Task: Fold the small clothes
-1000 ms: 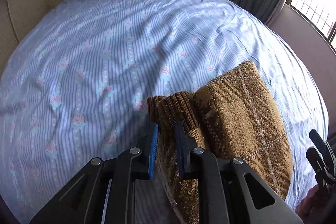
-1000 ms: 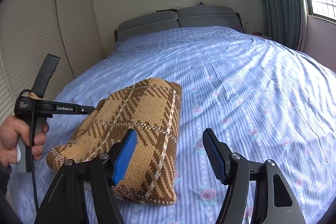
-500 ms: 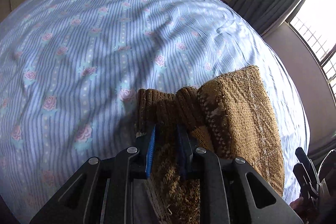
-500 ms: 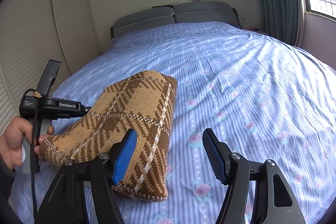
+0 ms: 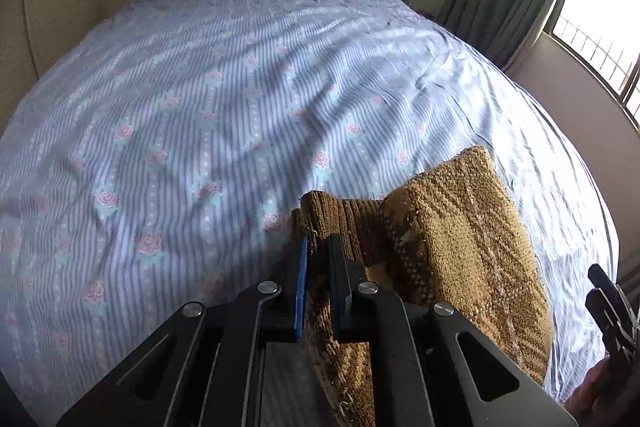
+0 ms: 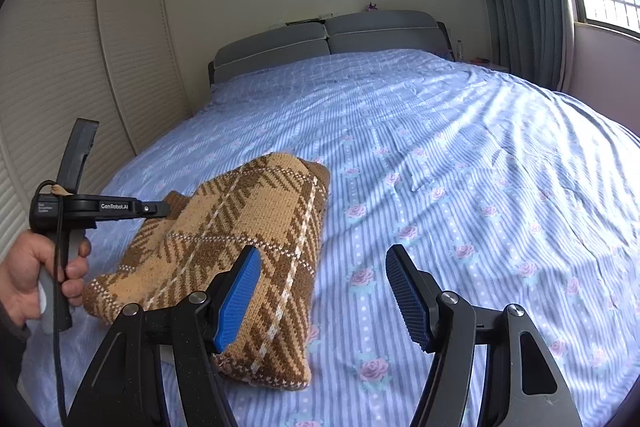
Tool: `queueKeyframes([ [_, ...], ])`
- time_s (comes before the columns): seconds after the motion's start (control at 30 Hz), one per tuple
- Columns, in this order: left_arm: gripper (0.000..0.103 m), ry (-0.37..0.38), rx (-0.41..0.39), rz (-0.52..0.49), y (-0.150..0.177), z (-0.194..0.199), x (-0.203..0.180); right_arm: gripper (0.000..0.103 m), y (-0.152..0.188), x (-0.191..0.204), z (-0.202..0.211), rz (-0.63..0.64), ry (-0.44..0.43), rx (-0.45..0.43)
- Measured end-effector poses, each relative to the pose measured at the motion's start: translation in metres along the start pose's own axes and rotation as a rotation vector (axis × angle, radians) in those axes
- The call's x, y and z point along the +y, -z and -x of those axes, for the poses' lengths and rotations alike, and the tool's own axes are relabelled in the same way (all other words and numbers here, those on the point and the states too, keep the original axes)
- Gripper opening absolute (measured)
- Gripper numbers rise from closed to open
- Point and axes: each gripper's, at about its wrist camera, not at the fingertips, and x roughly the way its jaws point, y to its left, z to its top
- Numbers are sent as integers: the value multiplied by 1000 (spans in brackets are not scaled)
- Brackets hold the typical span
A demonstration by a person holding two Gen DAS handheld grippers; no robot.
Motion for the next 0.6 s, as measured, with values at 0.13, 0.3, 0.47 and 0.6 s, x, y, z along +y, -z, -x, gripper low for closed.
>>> queueKeyframes([
  [0.13,12,-32,54,-2,9,-23,2,65,1,4,-1,7,-9,8],
  [0.3,40,-22,13,16,8,2,-3,65,0,5,6,30,-15,-7],
  [0.47,43,66,-16,11,2,25,-25,65,-7,-1,12,6,-18,-19],
  [0.6,41,131,101,18,0,-5,-35,65,-9,-8,17,-2,-5,-24],
])
